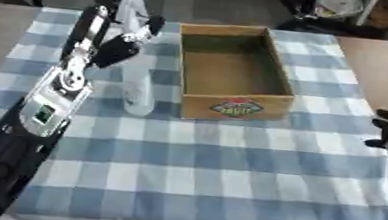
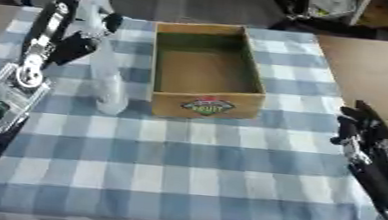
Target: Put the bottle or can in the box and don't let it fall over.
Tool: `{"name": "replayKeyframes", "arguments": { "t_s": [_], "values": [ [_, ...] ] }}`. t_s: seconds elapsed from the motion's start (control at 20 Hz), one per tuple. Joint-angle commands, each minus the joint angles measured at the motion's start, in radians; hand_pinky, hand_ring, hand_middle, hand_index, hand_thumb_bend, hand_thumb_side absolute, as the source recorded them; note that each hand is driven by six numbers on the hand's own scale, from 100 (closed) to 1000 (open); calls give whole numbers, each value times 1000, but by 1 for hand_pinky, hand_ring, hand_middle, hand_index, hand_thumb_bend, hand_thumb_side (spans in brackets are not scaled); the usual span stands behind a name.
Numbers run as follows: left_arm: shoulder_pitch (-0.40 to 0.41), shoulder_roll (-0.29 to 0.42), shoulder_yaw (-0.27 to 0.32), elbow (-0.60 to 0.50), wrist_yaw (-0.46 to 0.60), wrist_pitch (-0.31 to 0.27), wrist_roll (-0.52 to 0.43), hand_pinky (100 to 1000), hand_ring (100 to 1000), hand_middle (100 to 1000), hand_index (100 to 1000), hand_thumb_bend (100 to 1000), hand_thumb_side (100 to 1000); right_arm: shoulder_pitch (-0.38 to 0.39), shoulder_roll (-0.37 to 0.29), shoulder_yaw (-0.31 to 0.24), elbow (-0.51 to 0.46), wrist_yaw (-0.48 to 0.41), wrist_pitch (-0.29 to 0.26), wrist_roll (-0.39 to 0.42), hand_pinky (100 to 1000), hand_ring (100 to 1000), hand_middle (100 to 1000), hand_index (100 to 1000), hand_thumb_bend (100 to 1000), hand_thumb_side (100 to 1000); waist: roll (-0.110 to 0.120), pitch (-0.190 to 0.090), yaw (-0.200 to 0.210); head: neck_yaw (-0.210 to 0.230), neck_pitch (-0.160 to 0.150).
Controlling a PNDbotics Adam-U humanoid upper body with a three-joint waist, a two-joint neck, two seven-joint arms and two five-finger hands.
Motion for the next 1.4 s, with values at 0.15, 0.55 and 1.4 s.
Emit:
{"name": "replayKeyframes", "arguments": {
  "t_s": [0.15, 0.55, 1.4],
  "values": [
    [-40, 21, -5, 9, -13, 5, -5, 794, 759, 807, 947, 521, 710, -6, -10, 2, -9, -8, -2, 4, 684, 886, 862, 1000, 154, 649, -1, -14, -2, 5, 6],
    [-75, 17, -13, 34, -23, 9, -7, 792, 758, 806, 947, 521, 711, -8, -10, 4, -9, -9, -2, 8, 684, 886, 862, 1000, 155, 649, 0, -14, -5, 9, 6],
    [-122, 17, -30, 120, 4, 4, -50, 790, 749, 787, 944, 521, 732, -12, -10, 8, -6, -12, -3, 14, 684, 886, 861, 1000, 158, 648, 1, -16, -15, 13, 6]
  ]
}}
